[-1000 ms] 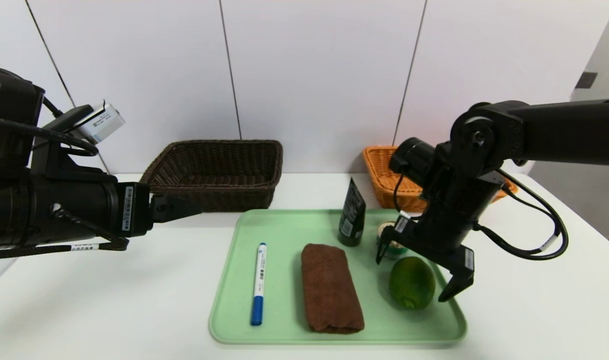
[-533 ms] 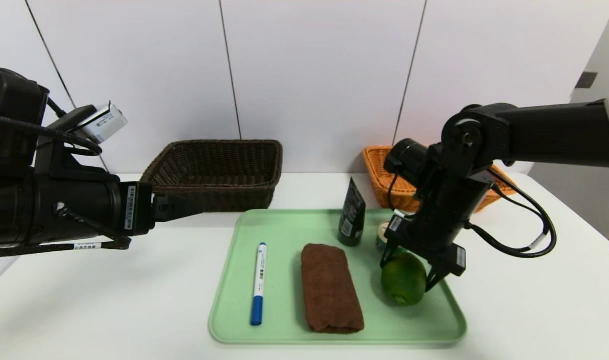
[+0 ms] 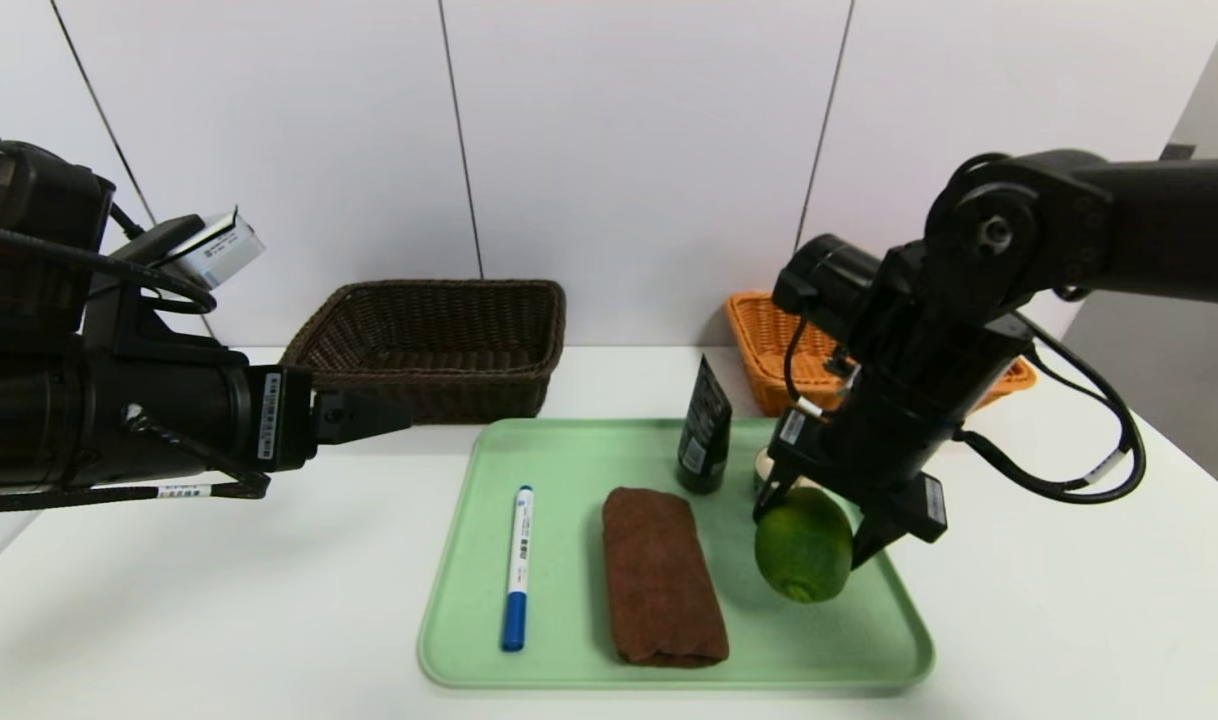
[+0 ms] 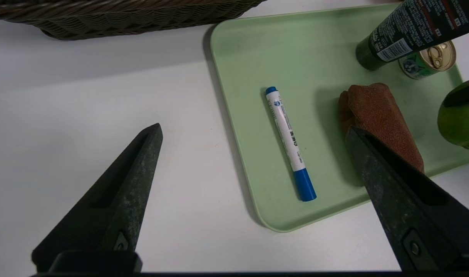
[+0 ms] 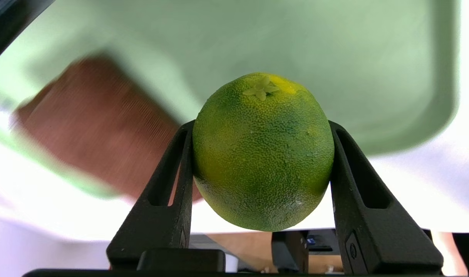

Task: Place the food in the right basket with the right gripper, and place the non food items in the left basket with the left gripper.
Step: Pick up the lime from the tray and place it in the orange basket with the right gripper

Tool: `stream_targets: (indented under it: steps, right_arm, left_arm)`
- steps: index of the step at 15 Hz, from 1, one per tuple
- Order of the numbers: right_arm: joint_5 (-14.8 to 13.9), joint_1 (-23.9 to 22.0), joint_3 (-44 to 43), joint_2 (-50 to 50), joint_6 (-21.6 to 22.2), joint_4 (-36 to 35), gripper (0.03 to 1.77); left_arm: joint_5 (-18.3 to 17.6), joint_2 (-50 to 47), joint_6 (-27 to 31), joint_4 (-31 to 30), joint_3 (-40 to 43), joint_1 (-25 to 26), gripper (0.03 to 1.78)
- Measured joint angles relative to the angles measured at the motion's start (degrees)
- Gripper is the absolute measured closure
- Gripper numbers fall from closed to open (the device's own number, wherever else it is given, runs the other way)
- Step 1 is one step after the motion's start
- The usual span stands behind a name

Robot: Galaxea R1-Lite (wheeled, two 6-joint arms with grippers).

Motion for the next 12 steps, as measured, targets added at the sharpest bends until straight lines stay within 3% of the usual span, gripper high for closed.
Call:
stream_targets:
  steps: [3,5,7,8,12]
  right_arm:
    - [-1.5,1.8,-6.7,-4.7,-1.7,-0.5,0.83]
    - [-6.4,0.9,-9.4,-7.1,-6.3,-4.4,0.83]
    - [-11.4,-2.3,-9.7,-8.8,-11.5,-11.6,0.83]
    - [-12.6,-4.3,-9.7,-9.2,-13.6,-14.9,0.83]
    - [-13.3,-14.4,-9.7,-7.1,-19.4,-26.4,0.83]
  left_arm:
    - [0.0,0.1,-0.2,0.3,0.2,0.0,0.12]
    - [0.1,0.5,-3.0,-0.6,-0.4,0.0,0.12]
    - [-0.2,0.8,-6.5,-3.8,-0.8,-0.3,0.12]
    - [-0.4,1.0,-7.0,-4.4,-1.0,-0.5,0.12]
    - [1.1,1.7,-6.3,-2.8,-1.3,-1.1,0.12]
